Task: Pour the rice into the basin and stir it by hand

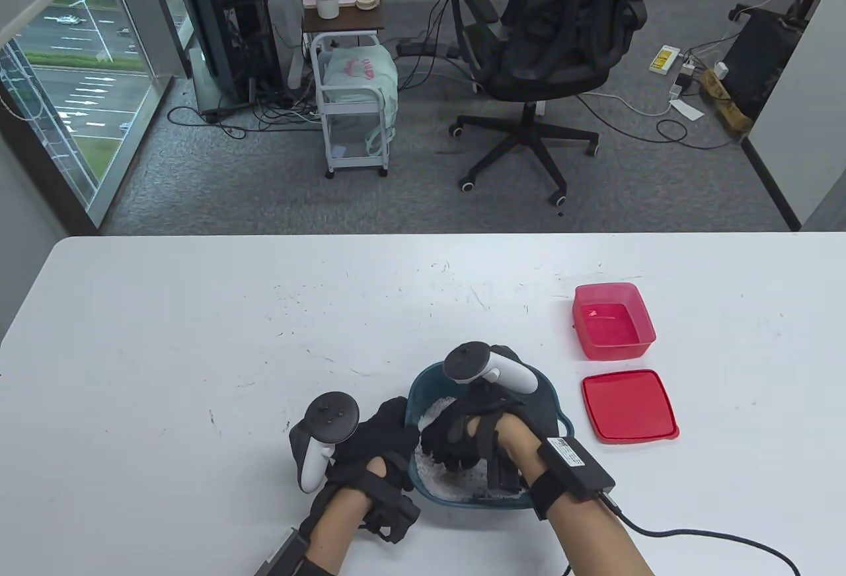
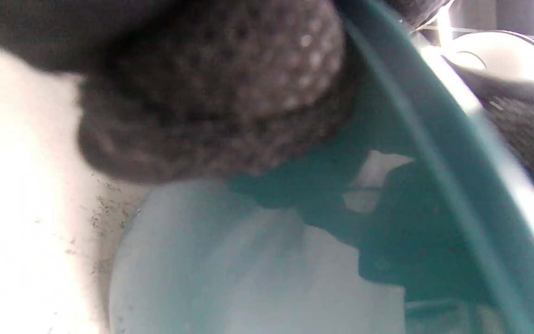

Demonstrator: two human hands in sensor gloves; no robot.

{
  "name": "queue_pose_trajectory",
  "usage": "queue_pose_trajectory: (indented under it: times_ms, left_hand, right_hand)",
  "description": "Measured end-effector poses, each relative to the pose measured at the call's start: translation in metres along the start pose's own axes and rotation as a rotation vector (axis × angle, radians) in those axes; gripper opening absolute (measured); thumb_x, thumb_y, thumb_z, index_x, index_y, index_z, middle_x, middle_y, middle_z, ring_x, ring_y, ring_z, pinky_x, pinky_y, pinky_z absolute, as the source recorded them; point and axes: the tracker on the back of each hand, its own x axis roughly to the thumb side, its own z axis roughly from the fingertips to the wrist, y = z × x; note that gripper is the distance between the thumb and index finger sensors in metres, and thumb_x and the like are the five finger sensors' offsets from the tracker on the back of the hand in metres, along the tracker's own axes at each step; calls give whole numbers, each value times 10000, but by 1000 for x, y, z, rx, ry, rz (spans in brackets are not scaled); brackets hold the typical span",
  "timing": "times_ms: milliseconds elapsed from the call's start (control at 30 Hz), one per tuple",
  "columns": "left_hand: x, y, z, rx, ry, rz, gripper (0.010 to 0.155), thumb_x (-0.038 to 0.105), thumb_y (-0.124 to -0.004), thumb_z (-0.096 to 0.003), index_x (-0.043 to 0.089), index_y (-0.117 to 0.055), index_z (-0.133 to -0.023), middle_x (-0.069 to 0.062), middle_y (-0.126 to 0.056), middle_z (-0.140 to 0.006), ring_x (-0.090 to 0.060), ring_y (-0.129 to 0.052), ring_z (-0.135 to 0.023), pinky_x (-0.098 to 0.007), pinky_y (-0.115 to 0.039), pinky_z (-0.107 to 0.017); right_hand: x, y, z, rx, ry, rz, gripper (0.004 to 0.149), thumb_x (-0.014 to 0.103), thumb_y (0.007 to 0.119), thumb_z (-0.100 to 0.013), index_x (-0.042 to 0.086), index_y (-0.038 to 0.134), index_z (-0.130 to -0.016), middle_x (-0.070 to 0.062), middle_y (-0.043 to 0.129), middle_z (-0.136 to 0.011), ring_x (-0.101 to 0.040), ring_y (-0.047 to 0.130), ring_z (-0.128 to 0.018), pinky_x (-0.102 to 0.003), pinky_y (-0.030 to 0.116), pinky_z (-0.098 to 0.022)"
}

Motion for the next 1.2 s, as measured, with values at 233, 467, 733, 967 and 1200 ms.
queue_pose_trajectory:
  times_ms: [233,467,733,967,1200]
  left_hand:
    - [-1,0,0,3,-6,-5,641,291,-811,-488,11,-608,-1027,-306,-780,-928,-158,-1083,-41,-253,-961,30]
    - [-1,0,0,16,7,4,635,290,-809,-487,8,-616,-1022,-304,-789,-921,-155,-1084,-34,-249,-962,35]
    - [-2,0,0,26,20,16,630,289,-811,-486,8,-623,-1018,-303,-792,-918,-158,-1084,-32,-249,-963,38]
    - [-2,-1,0,20,16,15,635,293,-810,-488,9,-617,-1023,-304,-787,-923,-160,-1082,-36,-252,-961,34]
    - [-1,0,0,1,-4,-1,637,290,-806,-491,12,-606,-1028,-307,-776,-929,-158,-1084,-44,-251,-963,28]
  right_hand:
    - [6,-19,5,-319,233,236,627,394,726,-398,31,716,-909,-238,798,-895,-482,832,-763,-643,688,-518]
    - [-9,-7,11,-218,661,620,631,412,732,-382,-51,842,-795,-304,964,-690,-483,997,-493,-552,839,-322]
    - [-16,21,12,35,535,528,637,424,776,-332,-131,974,-576,-311,1107,-402,-449,1091,-168,-517,888,-94]
    - [-5,24,10,183,10,74,665,417,769,-353,-57,821,-817,-301,936,-769,-509,981,-608,-603,850,-376]
    - [4,-2,4,-46,-16,27,692,415,724,-389,7,608,-936,-261,688,-947,-491,745,-827,-640,679,-534]
